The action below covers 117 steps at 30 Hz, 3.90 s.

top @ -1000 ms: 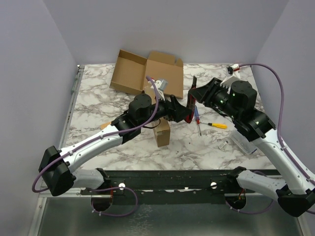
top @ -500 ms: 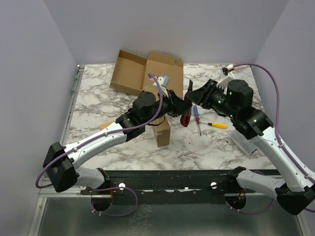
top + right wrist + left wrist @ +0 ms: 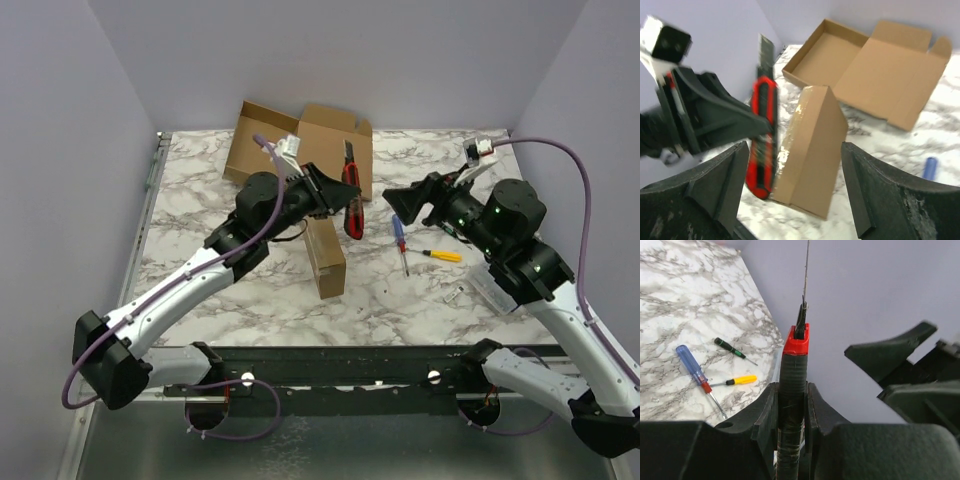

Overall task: Unpack the express box
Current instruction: Cut the express box at the center of the board.

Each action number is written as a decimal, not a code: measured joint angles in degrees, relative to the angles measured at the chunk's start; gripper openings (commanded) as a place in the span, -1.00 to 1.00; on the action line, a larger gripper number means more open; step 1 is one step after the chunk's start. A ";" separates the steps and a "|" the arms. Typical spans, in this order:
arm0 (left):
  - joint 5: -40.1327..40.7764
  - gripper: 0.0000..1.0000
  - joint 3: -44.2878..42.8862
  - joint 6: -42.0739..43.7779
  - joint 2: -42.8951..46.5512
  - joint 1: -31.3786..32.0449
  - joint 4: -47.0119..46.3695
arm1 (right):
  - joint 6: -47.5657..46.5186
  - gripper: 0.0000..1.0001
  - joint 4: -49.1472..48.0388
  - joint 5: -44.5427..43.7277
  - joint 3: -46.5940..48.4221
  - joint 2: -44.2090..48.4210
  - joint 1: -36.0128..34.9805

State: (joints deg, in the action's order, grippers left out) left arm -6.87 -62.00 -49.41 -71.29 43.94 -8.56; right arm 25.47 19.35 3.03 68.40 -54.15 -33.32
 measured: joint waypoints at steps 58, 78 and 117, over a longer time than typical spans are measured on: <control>-25.11 -1.00 5.66 -40.57 13.09 -13.22 14.05 | -103.60 -0.99 -58.05 32.98 -26.97 -10.25 -18.27; -12.44 0.98 4.42 -25.24 16.13 -12.39 20.50 | -78.27 -0.99 -56.11 12.79 -27.65 -3.78 -22.99; 9.62 0.98 -5.22 8.70 -10.25 -8.31 32.20 | -35.87 -0.99 -7.48 -1.62 -11.91 0.17 -20.94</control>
State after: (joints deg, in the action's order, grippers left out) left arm 2.74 -67.22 -40.71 -81.54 35.64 23.64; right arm -10.39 11.88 1.41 56.49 -53.98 -54.26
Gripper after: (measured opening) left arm 0.988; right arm 0.261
